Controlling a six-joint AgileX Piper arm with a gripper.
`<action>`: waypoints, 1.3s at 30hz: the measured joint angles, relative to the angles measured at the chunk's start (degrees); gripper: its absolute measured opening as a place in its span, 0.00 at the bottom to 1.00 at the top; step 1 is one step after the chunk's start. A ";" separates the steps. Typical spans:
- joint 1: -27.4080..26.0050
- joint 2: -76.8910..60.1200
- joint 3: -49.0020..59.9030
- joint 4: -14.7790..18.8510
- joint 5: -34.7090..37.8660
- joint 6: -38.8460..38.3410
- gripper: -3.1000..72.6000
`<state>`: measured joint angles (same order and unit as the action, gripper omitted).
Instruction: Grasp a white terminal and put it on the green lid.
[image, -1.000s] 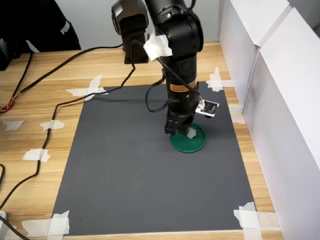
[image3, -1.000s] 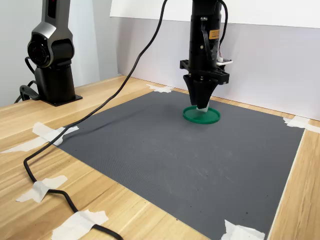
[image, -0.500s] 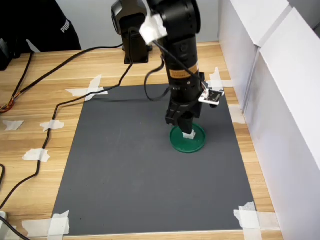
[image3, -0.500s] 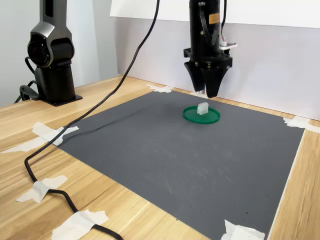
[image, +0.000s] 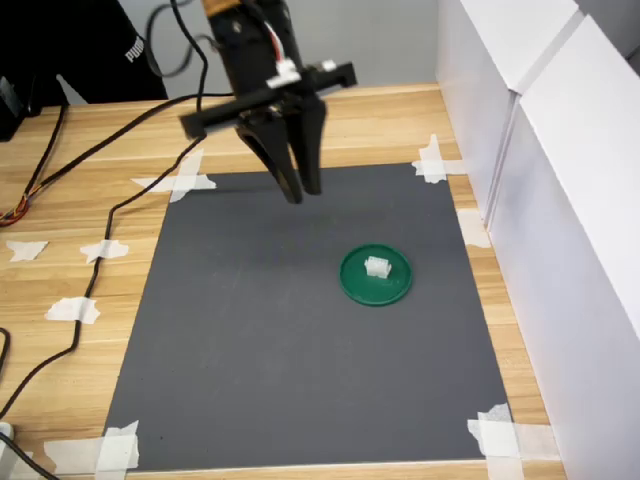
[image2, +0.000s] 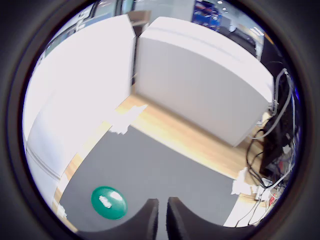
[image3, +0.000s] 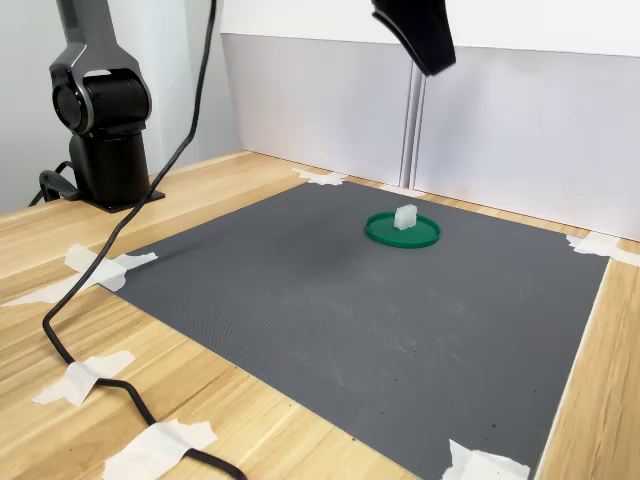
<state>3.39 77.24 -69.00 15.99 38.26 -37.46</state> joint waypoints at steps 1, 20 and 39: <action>-1.10 -1.54 1.46 0.41 -1.76 -0.13 0.05; -7.32 -34.84 34.88 4.27 -19.61 16.86 0.02; -14.26 -61.39 56.72 4.23 -19.31 17.63 0.02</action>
<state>-10.87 15.85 -12.27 20.21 18.95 -19.83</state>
